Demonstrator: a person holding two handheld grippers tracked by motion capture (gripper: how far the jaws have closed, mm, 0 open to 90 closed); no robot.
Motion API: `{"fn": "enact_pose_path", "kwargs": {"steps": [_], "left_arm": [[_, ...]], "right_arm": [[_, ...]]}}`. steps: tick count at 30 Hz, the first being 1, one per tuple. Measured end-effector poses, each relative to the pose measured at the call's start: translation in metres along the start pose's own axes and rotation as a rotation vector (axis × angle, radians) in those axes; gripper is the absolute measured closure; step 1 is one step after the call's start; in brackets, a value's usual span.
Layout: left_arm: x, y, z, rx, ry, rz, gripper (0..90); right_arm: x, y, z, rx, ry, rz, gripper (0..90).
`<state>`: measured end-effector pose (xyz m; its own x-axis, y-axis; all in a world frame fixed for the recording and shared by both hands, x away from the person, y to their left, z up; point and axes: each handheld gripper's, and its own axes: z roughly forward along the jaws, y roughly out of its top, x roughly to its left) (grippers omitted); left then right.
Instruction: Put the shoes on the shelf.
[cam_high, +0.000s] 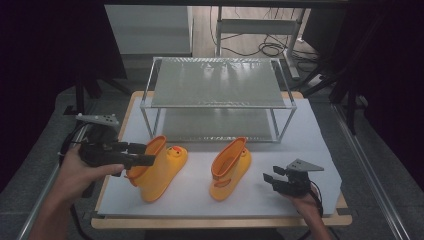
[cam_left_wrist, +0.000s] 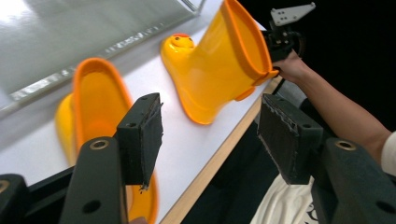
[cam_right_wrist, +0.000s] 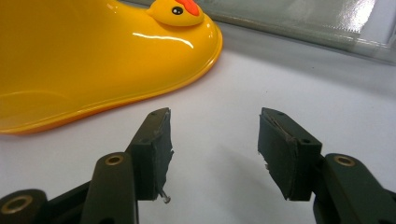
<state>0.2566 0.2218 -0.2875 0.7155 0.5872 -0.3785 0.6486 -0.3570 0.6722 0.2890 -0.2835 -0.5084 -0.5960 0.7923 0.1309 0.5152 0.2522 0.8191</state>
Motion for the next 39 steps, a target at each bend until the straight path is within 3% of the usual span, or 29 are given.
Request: {"fn": "enact_pose_path", "kwargs": {"steps": [12, 39], "left_arm": [[-0.019, 0.022, 0.033, 0.096, -0.01, 0.037, 40.2], [-0.033, 0.058, 0.093, 0.227, -0.036, 0.056, 40.0]], "right_arm": [[0.0, 0.0, 0.001, 0.003, -0.002, 0.0, 44.2], [-0.003, -0.001, 0.0, 0.002, -0.014, 0.007, 44.1]]}}
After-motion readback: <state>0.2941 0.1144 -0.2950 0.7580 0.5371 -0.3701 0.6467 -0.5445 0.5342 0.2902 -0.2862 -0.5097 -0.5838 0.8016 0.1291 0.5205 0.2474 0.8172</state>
